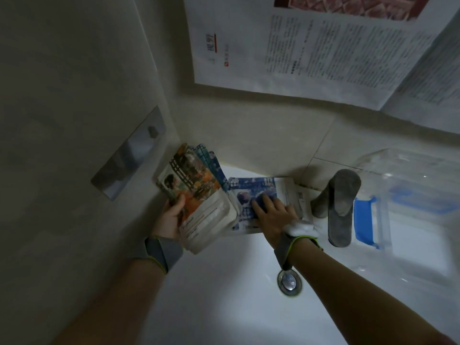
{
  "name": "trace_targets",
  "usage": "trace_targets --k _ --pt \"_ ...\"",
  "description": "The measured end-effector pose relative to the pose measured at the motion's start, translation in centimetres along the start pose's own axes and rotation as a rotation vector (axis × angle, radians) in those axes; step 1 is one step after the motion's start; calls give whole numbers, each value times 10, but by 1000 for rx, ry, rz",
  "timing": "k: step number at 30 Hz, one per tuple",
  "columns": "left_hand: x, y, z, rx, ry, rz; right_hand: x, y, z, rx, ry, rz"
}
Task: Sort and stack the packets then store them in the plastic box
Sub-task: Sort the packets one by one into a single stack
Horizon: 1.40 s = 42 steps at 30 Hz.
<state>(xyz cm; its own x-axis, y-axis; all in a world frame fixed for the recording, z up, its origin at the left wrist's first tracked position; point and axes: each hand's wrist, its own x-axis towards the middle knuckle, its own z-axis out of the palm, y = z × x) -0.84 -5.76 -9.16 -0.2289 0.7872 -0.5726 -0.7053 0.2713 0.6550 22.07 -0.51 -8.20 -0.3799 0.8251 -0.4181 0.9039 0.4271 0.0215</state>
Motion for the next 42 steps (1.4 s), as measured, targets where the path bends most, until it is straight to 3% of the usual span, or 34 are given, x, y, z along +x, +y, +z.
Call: trace_targets --k 4,7,14,18,24,30,33,39,42 --pt "3 -1 0 24 -16 -40 -8 -7 -19 -17 243 15" --pt "4 -6 2 -8 -33 -15 -7 -12 -30 43 83 -12" --pt "4 -11 -1 -36 -58 -32 11 -25 -28 157 75 -119" --pt "2 -7 -1 -8 -70 -26 19 -4 -30 222 207 75" --pt "-4 -7 -2 -58 -69 -97 29 10 -40 257 35 202" --pt "-12 2 -1 -17 -116 -91 32 0 -41 76 218 223" --pt "-13 4 0 52 -124 -71 30 1 -46 119 249 242" --pt "-21 2 1 -23 -149 -81 22 11 -67 197 240 262" --pt "-22 4 1 -36 -144 -139 11 17 -79 343 341 291"
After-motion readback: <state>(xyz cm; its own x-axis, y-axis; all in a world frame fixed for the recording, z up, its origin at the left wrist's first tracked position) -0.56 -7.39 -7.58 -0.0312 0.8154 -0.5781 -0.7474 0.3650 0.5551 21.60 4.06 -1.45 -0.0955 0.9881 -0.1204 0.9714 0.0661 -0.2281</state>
